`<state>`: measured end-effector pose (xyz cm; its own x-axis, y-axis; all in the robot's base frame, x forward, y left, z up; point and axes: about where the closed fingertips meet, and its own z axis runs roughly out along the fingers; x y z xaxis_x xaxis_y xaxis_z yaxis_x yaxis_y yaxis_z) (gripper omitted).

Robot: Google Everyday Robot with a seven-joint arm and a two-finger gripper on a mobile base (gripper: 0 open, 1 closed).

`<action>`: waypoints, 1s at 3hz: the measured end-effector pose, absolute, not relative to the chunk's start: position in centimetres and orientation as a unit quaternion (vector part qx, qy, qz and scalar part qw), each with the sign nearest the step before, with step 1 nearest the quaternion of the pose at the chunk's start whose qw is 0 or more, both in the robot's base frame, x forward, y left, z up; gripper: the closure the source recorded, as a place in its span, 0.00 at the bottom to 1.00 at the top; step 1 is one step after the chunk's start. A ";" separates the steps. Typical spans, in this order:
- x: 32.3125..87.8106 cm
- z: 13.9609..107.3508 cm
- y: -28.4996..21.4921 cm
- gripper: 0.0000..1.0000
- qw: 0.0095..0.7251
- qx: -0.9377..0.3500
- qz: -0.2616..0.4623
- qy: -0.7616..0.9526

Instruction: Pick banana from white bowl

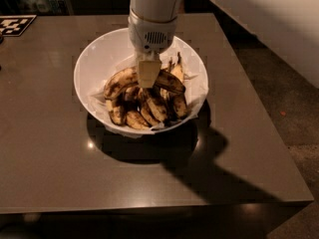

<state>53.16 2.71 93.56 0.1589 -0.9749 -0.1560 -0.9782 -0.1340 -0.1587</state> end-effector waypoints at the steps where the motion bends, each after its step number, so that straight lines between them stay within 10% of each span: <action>1: 51.3 94.8 2.6 1.00 0.121 -0.757 -0.002 0.643; 3: 44.5 99.2 0.9 1.00 0.158 -0.780 -0.008 0.605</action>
Offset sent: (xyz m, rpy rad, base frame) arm -0.0658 -0.0105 0.0458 -0.0008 -0.0560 0.0684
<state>44.47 0.88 99.22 0.2674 -0.9469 -0.1785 -0.9420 -0.2178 -0.2554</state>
